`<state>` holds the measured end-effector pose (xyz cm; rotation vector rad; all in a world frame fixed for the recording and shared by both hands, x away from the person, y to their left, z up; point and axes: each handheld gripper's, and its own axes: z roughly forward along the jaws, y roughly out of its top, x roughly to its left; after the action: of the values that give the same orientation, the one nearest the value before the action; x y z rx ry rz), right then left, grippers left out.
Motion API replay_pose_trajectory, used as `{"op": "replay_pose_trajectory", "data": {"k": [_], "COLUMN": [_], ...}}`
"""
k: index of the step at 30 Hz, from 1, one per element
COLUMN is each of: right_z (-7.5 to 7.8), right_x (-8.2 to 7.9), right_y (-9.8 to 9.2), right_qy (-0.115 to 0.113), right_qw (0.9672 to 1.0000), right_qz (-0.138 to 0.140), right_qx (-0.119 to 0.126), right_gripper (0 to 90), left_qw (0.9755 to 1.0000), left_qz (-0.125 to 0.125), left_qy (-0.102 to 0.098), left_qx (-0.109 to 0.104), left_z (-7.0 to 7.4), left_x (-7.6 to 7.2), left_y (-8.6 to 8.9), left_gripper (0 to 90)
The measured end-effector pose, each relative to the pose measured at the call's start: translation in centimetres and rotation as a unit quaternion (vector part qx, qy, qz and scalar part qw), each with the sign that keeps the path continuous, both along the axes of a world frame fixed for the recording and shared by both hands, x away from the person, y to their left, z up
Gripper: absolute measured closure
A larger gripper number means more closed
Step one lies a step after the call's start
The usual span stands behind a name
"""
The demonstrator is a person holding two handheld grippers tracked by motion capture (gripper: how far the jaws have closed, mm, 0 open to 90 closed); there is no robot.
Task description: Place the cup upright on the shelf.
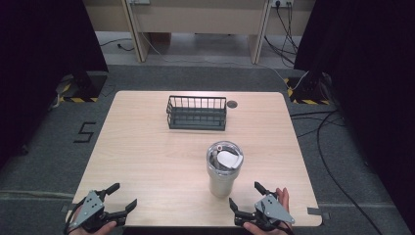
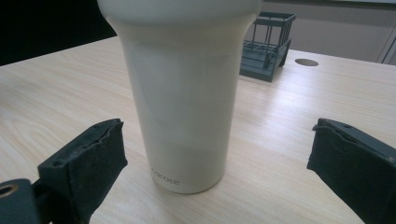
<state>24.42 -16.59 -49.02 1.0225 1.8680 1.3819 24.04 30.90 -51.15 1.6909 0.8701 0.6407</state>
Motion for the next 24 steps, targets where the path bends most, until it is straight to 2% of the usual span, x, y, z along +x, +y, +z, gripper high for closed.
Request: {"op": "replay_pose_trajectory", "data": {"k": [9, 24], "right_z": [0.2, 1.3], "right_x": [0.1, 1.7], "right_y": [0.7, 2.2], "right_qy": [-0.001, -0.011], "right_qw": [1.0, 0.9997], "right_qz": [0.005, 0.019], "right_qx": [0.0, 0.004], "right_gripper": [4.0, 3.9], "left_qw": [1.0, 1.0], "left_qz": [-0.001, -0.001], "left_qy": [-0.002, -0.002], "left_qx": [0.001, -0.002], "left_z": [0.0, 0.0], "left_x": [-0.1, -0.1], "left_y": [0.1, 0.1], "left_gripper": [14.3, 14.3]}}
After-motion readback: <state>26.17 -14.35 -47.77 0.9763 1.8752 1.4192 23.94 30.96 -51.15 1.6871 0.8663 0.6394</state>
